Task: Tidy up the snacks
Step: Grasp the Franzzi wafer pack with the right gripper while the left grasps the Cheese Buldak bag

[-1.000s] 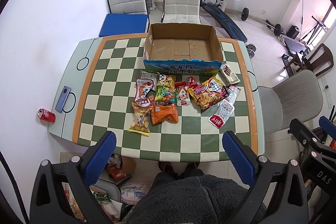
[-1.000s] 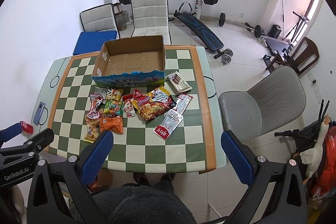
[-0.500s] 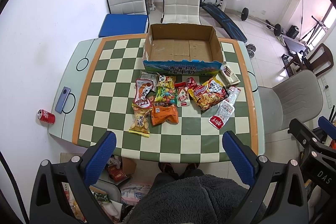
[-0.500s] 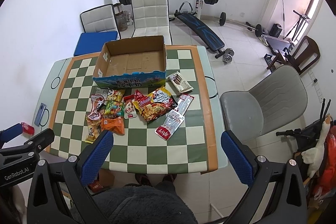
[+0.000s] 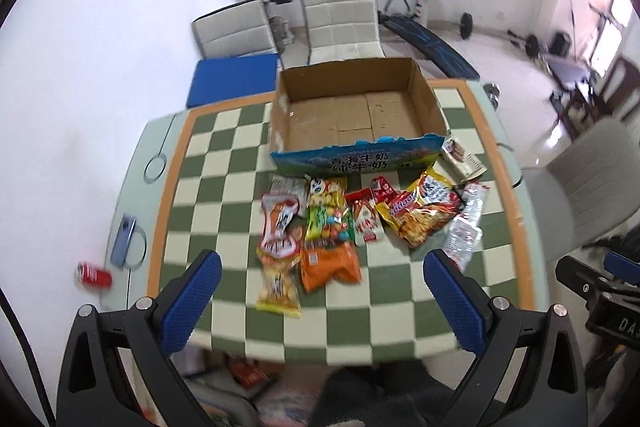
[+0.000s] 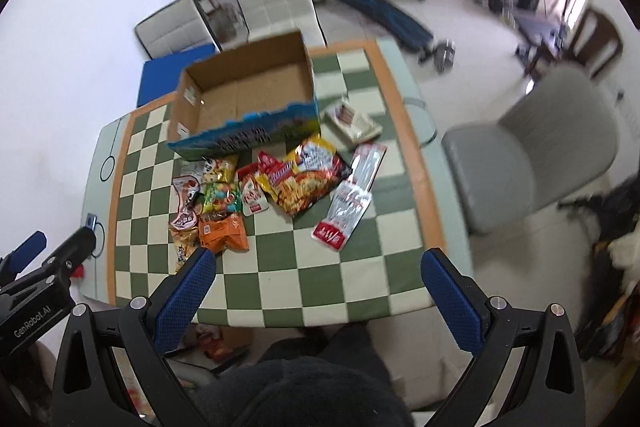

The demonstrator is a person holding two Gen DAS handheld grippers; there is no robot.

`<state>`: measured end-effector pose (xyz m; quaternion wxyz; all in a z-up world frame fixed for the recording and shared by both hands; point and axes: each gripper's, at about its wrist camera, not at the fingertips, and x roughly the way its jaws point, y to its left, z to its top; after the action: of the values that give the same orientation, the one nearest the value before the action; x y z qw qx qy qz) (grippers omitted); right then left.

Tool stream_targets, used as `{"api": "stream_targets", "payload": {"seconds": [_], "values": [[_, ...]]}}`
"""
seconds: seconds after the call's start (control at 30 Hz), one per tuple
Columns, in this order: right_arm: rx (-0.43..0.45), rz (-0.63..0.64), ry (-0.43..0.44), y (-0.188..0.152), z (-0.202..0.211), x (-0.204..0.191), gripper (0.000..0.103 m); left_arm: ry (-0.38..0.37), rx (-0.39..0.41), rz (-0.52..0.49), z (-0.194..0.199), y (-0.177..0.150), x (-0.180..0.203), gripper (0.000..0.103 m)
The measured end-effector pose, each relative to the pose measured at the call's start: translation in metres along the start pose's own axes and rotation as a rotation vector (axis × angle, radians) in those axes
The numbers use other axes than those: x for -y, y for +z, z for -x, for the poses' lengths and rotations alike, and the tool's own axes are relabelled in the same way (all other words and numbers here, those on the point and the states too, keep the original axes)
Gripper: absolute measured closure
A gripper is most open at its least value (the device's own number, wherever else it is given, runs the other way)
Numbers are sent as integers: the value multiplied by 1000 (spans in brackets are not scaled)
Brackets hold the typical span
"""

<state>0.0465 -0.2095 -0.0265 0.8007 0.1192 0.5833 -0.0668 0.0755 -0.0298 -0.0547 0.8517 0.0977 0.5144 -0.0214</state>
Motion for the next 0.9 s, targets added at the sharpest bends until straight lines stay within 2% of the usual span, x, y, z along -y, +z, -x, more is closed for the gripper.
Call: {"api": "stream_targets", "payload": {"seconds": [0.1, 0.17, 0.27, 0.43, 0.57, 0.73, 0.87, 0.9], "values": [[-69, -60, 6, 6, -58, 21, 0, -27, -39, -95, -50, 13, 19, 0], [-109, -100, 7, 9, -95, 38, 0, -90, -95, -167, -90, 24, 37, 0], [-193, -164, 25, 19, -158, 61, 0, -135, -157, -298, -146, 33, 74, 0], [-303, -234, 22, 23, -240, 95, 0, -120, -223, -522, -222, 38, 140, 0], [-344, -254, 9, 19, -274, 109, 0, -101, -275, -629, -270, 37, 175, 0], [-376, -229, -1, 17, -299, 116, 0, -77, -327, -722, -305, 31, 202, 0], [-392, -224, -8, 18, -308, 124, 0, -105, -391, -752, -325, 24, 215, 0], [-393, -224, -6, 20, -310, 127, 0, -116, -400, -748, -328, 23, 217, 3]]}}
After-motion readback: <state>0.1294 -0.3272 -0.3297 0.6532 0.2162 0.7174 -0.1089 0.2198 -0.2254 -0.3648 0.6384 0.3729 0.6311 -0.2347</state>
